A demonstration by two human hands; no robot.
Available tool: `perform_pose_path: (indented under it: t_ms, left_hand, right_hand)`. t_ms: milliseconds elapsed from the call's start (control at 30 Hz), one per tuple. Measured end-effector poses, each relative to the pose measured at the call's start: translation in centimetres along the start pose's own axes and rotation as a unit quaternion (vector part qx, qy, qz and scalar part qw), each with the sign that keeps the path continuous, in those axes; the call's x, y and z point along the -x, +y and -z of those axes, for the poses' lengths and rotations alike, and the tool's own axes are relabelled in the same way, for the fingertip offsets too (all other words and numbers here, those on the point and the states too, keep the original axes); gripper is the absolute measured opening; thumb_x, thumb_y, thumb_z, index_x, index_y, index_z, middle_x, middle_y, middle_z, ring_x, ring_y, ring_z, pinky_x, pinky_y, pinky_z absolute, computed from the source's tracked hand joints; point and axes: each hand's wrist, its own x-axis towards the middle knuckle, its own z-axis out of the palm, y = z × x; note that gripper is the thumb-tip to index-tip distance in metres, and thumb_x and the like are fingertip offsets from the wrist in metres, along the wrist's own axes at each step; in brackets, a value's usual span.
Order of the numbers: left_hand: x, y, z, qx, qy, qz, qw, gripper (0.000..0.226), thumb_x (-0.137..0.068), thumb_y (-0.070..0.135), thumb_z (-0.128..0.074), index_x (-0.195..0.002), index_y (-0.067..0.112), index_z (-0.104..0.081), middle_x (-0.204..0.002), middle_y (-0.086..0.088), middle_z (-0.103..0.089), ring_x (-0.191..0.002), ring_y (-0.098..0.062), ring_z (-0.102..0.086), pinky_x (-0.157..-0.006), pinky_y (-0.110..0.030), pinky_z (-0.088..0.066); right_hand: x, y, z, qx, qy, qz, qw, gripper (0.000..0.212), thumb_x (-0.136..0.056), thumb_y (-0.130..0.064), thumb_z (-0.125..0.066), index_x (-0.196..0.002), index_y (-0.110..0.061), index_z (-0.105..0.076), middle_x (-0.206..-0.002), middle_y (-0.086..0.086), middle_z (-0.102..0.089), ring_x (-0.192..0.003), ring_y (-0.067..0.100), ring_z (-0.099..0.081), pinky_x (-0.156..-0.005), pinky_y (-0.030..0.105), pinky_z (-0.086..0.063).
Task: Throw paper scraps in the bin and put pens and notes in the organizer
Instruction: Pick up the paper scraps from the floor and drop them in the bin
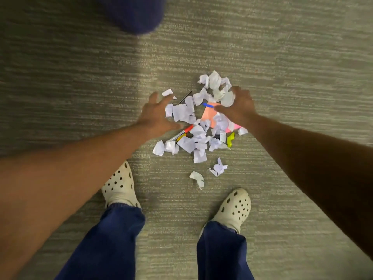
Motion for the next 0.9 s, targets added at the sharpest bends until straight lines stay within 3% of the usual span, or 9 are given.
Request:
perform_pose_path:
  t_ms: [100,200,267,367,500,667,800,900]
  left_hand:
    - [-3.8,0.0,-2.0,-0.066,0.014,-0.004,0.998,0.128,-0.067,0.055,-0.093,-0.165,0.043,-0.012,-0.176,-0.009,0.009,-0.159,-0.047,-0.01,-0.121,-0.06,-0.036]
    - [-6.8,0.0,-3.2,-0.125,0.02,-0.003,0.992,0.141,-0.057,0.068,-0.092,-0.163,0.049,-0.001,-0.176,-0.006,0.013,-0.158,-0.05,-0.01,-0.113,-0.065,-0.043]
    - [-8.0,-0.2,-4.1,-0.17,0.007,-0.004,0.985,0.141,-0.055,0.073,-0.089,-0.162,0.05,-0.001,-0.176,-0.006,0.011,-0.156,-0.051,-0.013,-0.108,-0.066,-0.046]
    - [-8.4,-0.5,-5.6,-0.218,0.016,-0.018,0.976,0.13,-0.056,0.077,-0.085,-0.16,0.044,-0.014,-0.171,-0.008,-0.008,-0.15,-0.049,-0.022,-0.101,-0.064,-0.053]
    - [-8.0,-0.9,-7.0,-0.251,0.043,-0.029,0.967,0.105,-0.073,0.074,-0.076,-0.158,0.031,-0.031,-0.163,-0.011,-0.023,-0.145,-0.044,-0.029,-0.1,-0.059,-0.055]
    - [-8.6,-1.0,-7.3,-0.204,0.098,-0.027,0.974,0.061,-0.093,0.044,-0.073,-0.143,0.014,-0.056,-0.15,-0.018,-0.039,-0.135,-0.041,-0.042,-0.099,-0.056,-0.056]
    - [-9.6,-0.6,-7.3,-0.114,0.127,0.0,0.985,0.047,-0.091,0.025,-0.079,-0.135,0.013,-0.067,-0.14,-0.016,-0.054,-0.126,-0.035,-0.057,-0.101,-0.045,-0.055]
    - [-9.8,-0.5,-7.3,-0.039,0.158,0.034,0.986,0.037,-0.085,0.023,-0.085,-0.121,0.018,-0.076,-0.126,-0.009,-0.07,-0.11,-0.027,-0.069,-0.083,-0.031,-0.053]
  right_hand:
    - [-3.2,-0.5,-2.5,0.014,0.038,0.028,0.999,0.115,-0.065,-0.07,-0.081,-0.155,-0.019,-0.033,-0.155,0.015,-0.039,-0.145,0.037,-0.038,-0.119,0.051,-0.036]
    - [-6.1,-1.8,-3.5,0.056,0.017,0.018,0.998,0.146,-0.052,-0.093,-0.069,-0.165,-0.027,-0.005,-0.172,0.016,-0.006,-0.159,0.039,-0.01,-0.127,0.056,-0.02]
    - [-7.8,-2.7,-3.9,0.079,-0.013,0.025,0.996,0.153,-0.044,-0.1,-0.064,-0.163,-0.037,0.008,-0.173,0.014,0.011,-0.159,0.046,0.005,-0.124,0.065,-0.015]
    - [-9.2,-3.9,-4.5,0.111,-0.067,0.042,0.991,0.152,-0.041,-0.097,-0.069,-0.161,-0.046,0.008,-0.173,0.009,0.017,-0.156,0.052,0.009,-0.119,0.073,-0.018]
    - [-8.9,-3.8,-5.7,0.2,-0.081,0.094,0.972,0.137,-0.051,-0.093,-0.07,-0.162,-0.041,-0.008,-0.171,0.019,0.008,-0.157,0.05,0.007,-0.123,0.066,-0.017]
    - [-7.1,-3.4,-7.9,0.182,-0.004,0.123,0.976,0.085,-0.076,-0.059,-0.079,-0.148,-0.032,-0.043,-0.159,0.013,-0.025,-0.146,0.045,-0.024,-0.103,0.055,-0.051]
    - [-6.3,-3.1,-9.3,0.158,0.04,0.155,0.974,0.045,-0.091,-0.021,-0.068,-0.135,-0.024,-0.06,-0.147,0.012,-0.04,-0.136,0.04,-0.036,-0.095,0.049,-0.056]
    - [-6.9,-2.5,-9.3,0.089,0.054,0.161,0.981,0.031,-0.092,-0.014,-0.067,-0.123,-0.021,-0.069,-0.141,0.009,-0.051,-0.133,0.032,-0.048,-0.096,0.035,-0.053]
